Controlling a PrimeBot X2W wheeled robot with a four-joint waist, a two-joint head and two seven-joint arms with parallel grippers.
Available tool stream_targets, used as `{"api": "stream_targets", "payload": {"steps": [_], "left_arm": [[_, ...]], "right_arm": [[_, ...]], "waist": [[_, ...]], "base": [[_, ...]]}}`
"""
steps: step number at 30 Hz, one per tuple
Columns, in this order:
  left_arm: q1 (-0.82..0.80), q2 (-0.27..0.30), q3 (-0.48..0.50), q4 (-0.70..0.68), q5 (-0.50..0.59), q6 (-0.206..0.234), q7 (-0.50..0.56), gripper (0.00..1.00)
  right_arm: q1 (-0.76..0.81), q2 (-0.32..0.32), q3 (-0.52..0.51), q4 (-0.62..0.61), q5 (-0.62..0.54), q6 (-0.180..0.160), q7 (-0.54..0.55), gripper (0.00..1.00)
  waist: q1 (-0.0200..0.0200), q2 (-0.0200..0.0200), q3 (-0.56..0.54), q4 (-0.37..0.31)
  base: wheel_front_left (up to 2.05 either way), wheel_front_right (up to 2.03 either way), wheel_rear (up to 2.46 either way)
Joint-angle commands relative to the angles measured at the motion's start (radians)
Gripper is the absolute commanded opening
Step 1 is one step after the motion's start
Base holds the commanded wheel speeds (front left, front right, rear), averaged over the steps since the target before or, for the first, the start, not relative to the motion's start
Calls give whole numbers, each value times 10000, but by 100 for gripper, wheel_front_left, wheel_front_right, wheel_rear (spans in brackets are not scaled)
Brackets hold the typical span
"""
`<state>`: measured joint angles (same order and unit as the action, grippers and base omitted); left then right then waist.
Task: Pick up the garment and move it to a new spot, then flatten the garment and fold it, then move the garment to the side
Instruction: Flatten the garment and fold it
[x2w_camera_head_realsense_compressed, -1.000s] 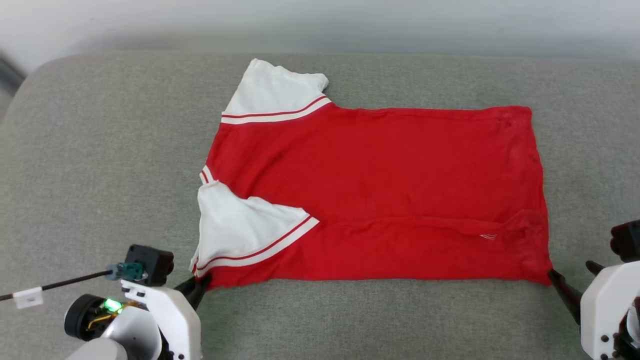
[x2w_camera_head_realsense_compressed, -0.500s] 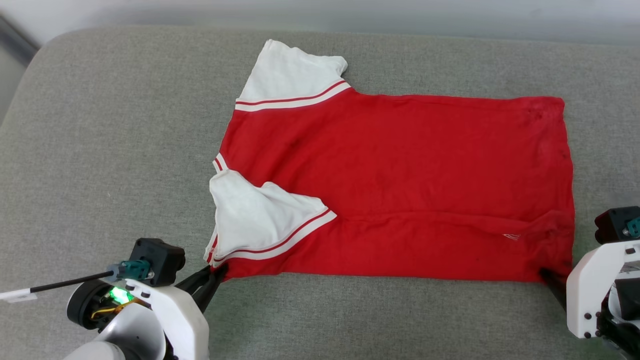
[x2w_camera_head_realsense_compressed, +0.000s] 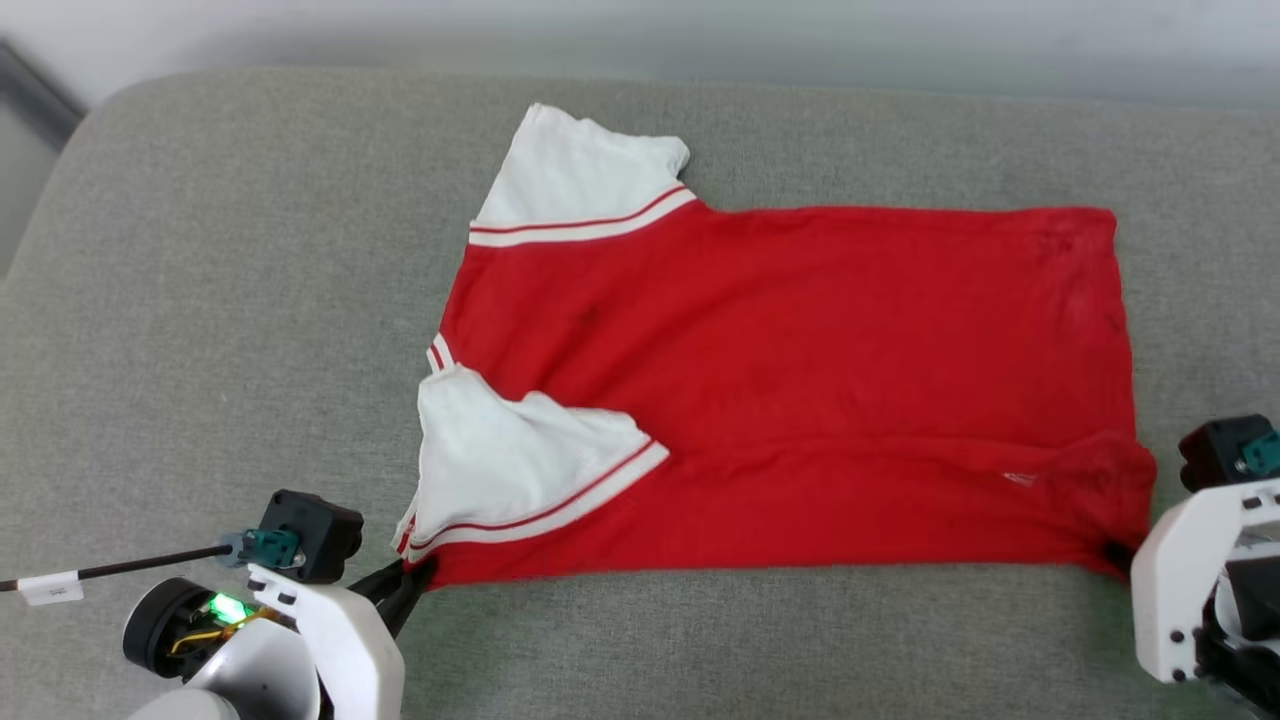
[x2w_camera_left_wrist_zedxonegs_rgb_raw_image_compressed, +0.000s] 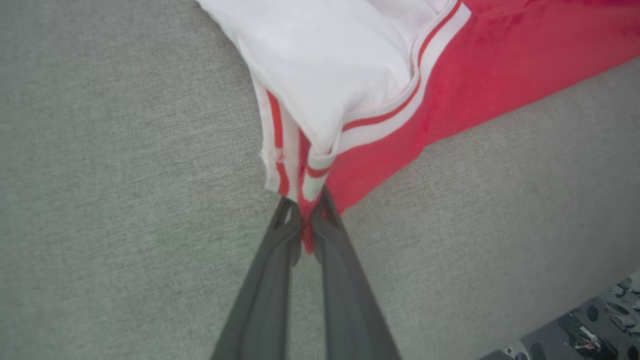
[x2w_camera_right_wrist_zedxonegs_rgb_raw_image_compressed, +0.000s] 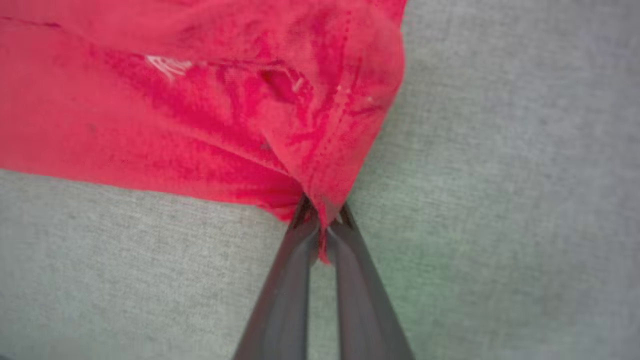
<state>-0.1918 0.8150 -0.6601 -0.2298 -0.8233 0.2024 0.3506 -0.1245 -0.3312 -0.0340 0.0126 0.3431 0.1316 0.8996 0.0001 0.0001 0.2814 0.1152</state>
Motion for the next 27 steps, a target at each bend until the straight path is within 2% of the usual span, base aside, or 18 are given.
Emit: {"api": "stream_targets", "payload": {"steps": [1, 7, 13, 20, 21, 22, 23, 27], "left_arm": [[112, 44, 6, 79, -80, -41, 25, 0], [662, 184, -323, 233, -338, -150, 319, 0], [1287, 207, -599, 232, -597, -94, 465, 0], [1787, -61, -982, 618, -720, -279, 340, 0], [1552, -346, -1143, 1061, -540, -560, 98, 0], [1443, -402, -1151, 1158, -404, -631, -62, 39], [1387, -480, -1179, 1263, -320, -684, -183, 100], [1256, -722, -1218, 1645, -118, -828, -600, 100]], "right_arm": [[459, -253, -79, 109, 31, -18, 152, 0], [1169, -770, -429, -778, 322, -16, 428, 0], [2229, -1004, -792, -1681, 563, -16, 953, 0], [3286, -467, -1255, -2217, 522, -16, 1385, 0], [3357, -211, -1210, -2069, 397, -14, 1263, 0], [3331, -148, -1178, -2004, 371, -14, 1224, 15], [3290, -84, -1136, -1942, 395, -14, 1176, 100], [3048, -38, -1050, -1772, 312, -13, 814, 100]], "waist": [[-1, -1, -278, -70], [-1, -1, -914, -198], [-1, -1, -1183, -349], [-1, -1, -1153, -481], [-1, -1, -1090, -476], [-1, -1, -1089, -468], [-1, -1, -1095, -460], [-1, -1, -1215, -401]], "base": [[0, 0, 0], [0, 0, 0], [0, 0, 0], [0, 0, 0], [0, 0, 0], [0, 0, 0], [0, 0, 0], [0, 0, 0]]}}
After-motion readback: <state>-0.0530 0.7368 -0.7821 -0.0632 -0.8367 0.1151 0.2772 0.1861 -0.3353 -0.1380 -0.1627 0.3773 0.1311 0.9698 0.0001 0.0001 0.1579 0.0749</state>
